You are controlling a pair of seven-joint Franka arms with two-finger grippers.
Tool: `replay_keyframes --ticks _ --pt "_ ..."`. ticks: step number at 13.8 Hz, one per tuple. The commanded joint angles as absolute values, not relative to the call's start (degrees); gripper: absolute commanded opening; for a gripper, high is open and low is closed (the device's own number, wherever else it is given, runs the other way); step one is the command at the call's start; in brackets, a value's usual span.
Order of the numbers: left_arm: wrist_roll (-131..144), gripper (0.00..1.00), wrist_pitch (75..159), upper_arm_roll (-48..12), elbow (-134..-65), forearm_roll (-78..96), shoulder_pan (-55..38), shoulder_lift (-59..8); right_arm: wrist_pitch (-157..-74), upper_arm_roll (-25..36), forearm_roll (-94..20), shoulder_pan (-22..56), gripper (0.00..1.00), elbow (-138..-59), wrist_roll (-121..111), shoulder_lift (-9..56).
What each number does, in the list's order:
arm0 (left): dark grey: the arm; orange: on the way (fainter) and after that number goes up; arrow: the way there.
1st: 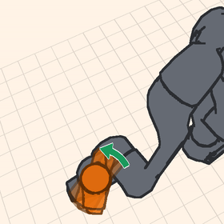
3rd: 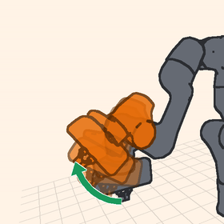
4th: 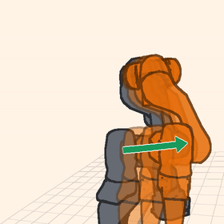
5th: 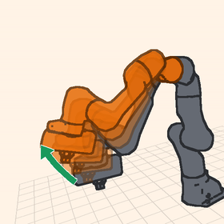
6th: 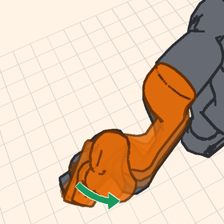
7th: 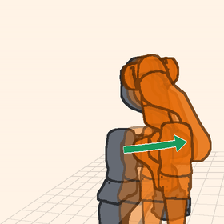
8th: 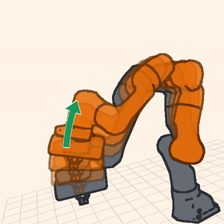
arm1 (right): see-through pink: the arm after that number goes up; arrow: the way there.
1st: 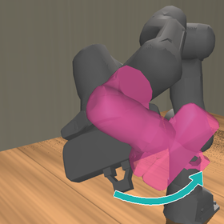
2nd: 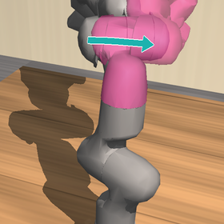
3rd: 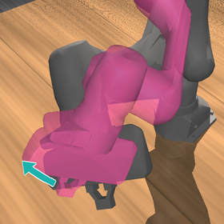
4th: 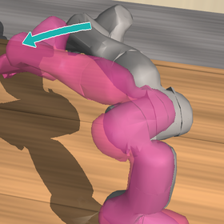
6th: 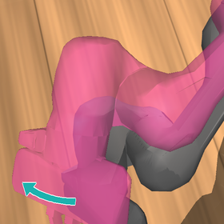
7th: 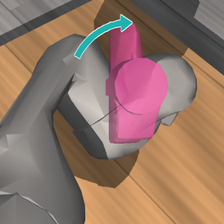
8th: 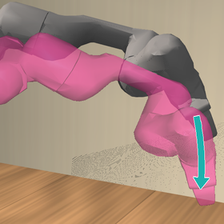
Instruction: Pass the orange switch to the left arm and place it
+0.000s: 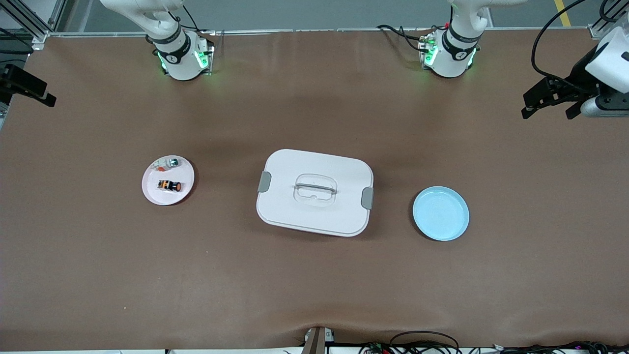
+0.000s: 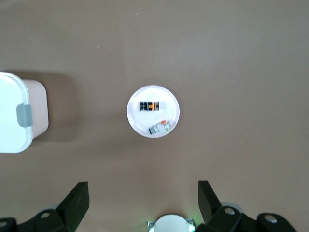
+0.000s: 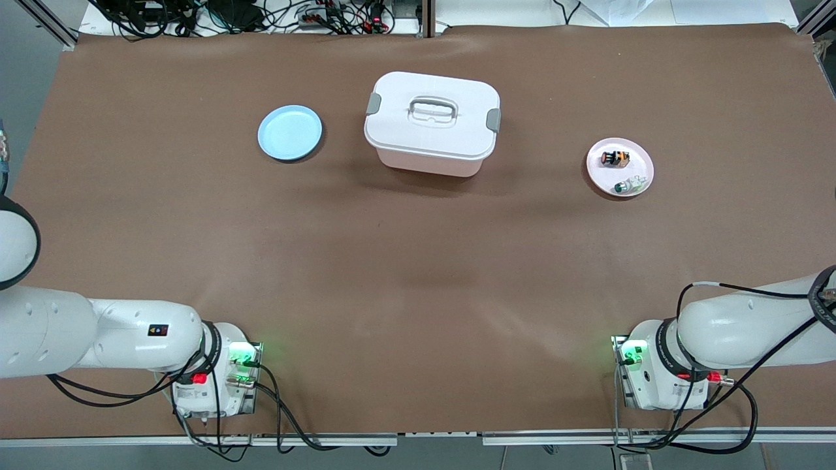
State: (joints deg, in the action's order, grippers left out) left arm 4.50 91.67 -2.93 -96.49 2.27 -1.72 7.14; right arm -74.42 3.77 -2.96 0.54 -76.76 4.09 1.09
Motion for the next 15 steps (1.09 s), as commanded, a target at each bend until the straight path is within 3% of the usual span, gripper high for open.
replay_keyframes --ticks 1,15 --pt "3.7 1.00 91.9 -2.7 -96.2 0.7 -2.0 7.0 -75.8 3.5 -2.0 1.0 1.00 -78.2 4.2 -0.4" --pt "3.4 1.00 91.3 -3.0 -93.9 0.4 -2.1 5.7 -77.4 3.4 -0.5 1.6 1.00 -78.2 0.0 -0.4"
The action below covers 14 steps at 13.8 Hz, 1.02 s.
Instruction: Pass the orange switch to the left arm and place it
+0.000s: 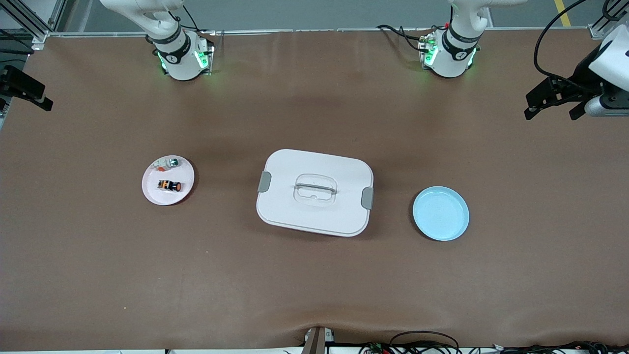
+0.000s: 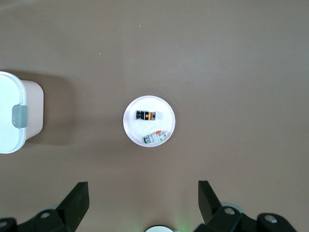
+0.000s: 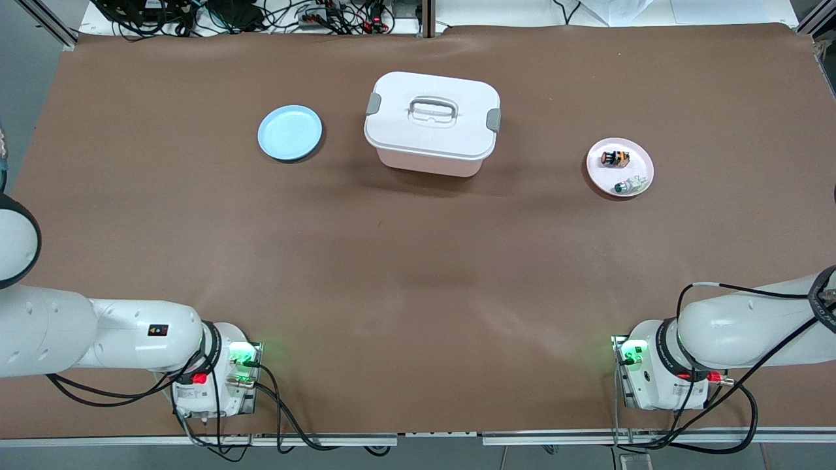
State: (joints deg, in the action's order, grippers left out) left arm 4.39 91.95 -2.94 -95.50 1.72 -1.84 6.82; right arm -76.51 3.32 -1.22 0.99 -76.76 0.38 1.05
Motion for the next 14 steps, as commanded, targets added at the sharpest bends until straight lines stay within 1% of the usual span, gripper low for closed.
replay_keyframes --ticks 1,14 --pt "3.4 1.00 91.3 -3.0 -93.9 0.4 -2.1 5.6 -77.4 3.4 -0.6 1.7 1.00 -78.3 0.1 -0.5" --pt "3.4 1.00 91.2 -3.2 -93.7 0.4 -2.5 5.7 -77.2 3.5 -2.6 2.1 1.00 -78.2 4.8 -0.4"
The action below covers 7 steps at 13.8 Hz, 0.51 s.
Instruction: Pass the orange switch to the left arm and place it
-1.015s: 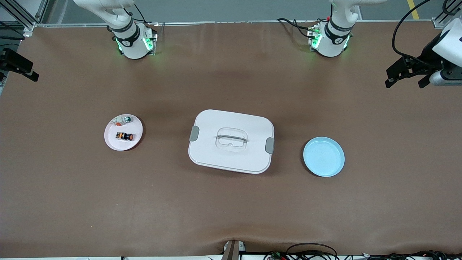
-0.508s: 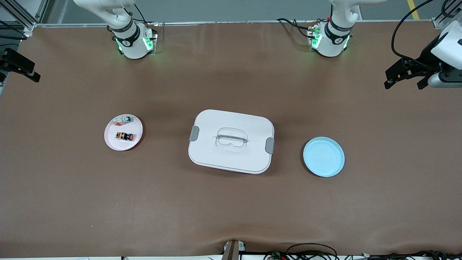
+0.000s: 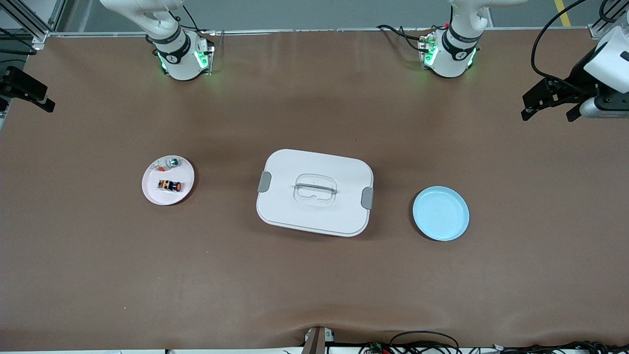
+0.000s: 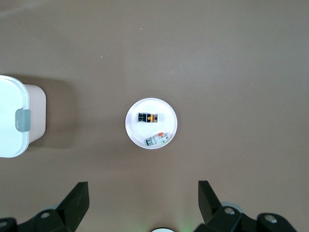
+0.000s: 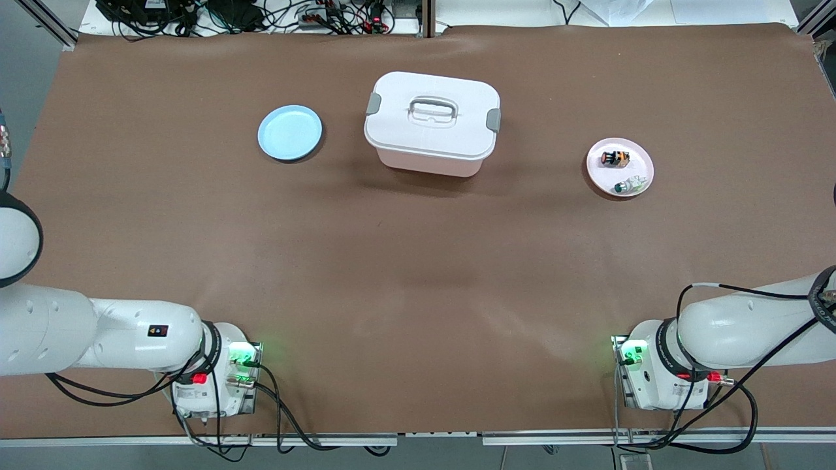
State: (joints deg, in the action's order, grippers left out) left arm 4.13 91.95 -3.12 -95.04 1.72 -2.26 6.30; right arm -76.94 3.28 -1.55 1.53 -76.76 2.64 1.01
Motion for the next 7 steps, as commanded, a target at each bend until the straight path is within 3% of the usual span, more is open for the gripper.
replay_keyframes --ticks 1,7 --pt "3.3 1.00 91.2 -3.2 -93.8 0.4 -2.4 5.6 -77.1 3.5 -3.3 1.9 1.00 -78.2 4.8 -0.4" --pt "3.5 1.00 91.2 -3.2 -93.8 0.4 -2.6 5.6 -76.9 3.5 -4.3 2.2 1.00 -78.4 4.6 -0.4"
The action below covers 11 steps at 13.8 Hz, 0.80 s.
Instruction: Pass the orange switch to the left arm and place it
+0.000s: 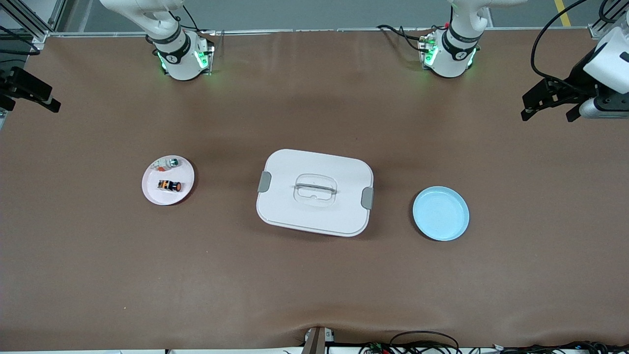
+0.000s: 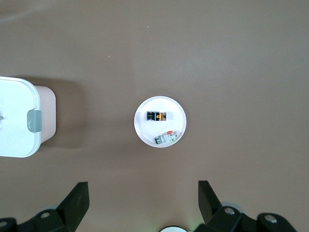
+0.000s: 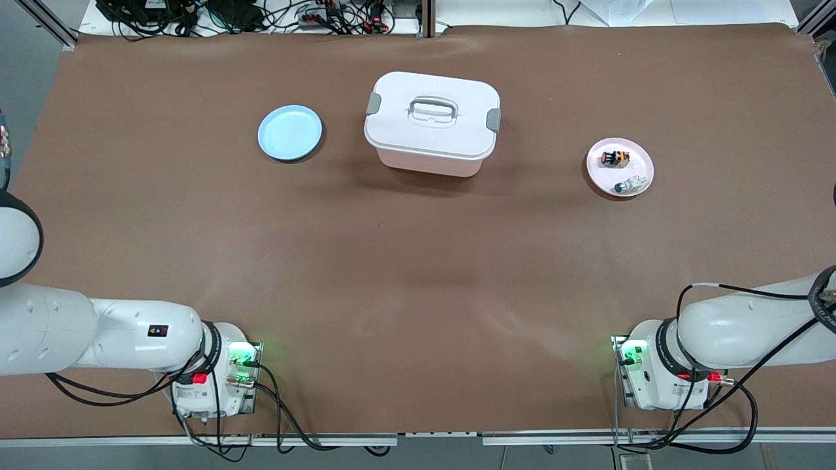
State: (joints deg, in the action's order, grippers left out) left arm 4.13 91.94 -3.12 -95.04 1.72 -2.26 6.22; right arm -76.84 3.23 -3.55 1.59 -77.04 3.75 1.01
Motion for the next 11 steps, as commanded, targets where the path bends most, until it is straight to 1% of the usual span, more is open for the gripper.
replay_keyframes --ticks 1,11 --pt "3.5 1.00 91.2 -3.2 -93.8 0.4 -2.6 5.6 -77.0 3.5 -4.1 2.2 1.00 -78.2 4.6 -0.4" --pt "3.1 1.00 91.3 -3.2 -93.7 0.4 -2.5 5.6 -77.4 3.9 -4.3 1.5 1.00 -77.1 4.1 0.5"
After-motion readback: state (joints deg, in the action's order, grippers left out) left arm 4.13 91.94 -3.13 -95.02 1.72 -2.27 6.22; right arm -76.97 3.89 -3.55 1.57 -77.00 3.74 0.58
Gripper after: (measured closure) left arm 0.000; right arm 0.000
